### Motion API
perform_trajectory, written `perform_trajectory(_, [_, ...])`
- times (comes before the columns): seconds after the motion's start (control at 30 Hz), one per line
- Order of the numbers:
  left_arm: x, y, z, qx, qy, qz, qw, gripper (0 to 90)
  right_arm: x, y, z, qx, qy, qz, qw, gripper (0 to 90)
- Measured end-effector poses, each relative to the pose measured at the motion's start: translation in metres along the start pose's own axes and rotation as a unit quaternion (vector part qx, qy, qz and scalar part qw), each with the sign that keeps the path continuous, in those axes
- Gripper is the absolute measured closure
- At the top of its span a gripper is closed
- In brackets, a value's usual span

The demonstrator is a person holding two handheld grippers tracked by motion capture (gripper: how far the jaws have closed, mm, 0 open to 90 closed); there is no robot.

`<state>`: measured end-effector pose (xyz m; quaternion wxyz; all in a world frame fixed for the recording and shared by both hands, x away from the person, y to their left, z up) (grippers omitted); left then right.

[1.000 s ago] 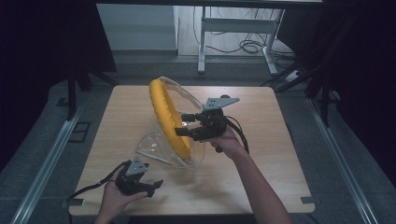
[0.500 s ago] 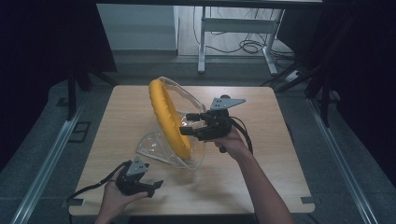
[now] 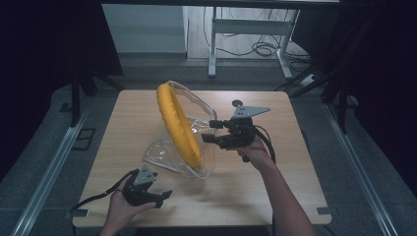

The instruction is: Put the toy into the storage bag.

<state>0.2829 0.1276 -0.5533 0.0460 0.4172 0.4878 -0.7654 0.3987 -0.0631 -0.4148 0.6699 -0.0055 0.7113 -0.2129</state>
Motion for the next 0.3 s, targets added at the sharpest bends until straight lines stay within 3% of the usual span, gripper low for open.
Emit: perform_trajectory(0.3, [0.0000, -0.0005, -0.0005, -0.001, 0.001, -0.001, 1.0000, 18.7, 0.0048, -0.0014, 0.0026, 0.011, -0.002, -0.006, 0.9999, 33.2])
Point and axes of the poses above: each handheld gripper's, and its own axes: y roughly forward along the jaws, x roughly out of its underside, z roughly to its right, the point moved 9 cm from there along y, roughly forward along the jaws, and after that the axes turned 12 degrees about -y, right-handed, at the moved point
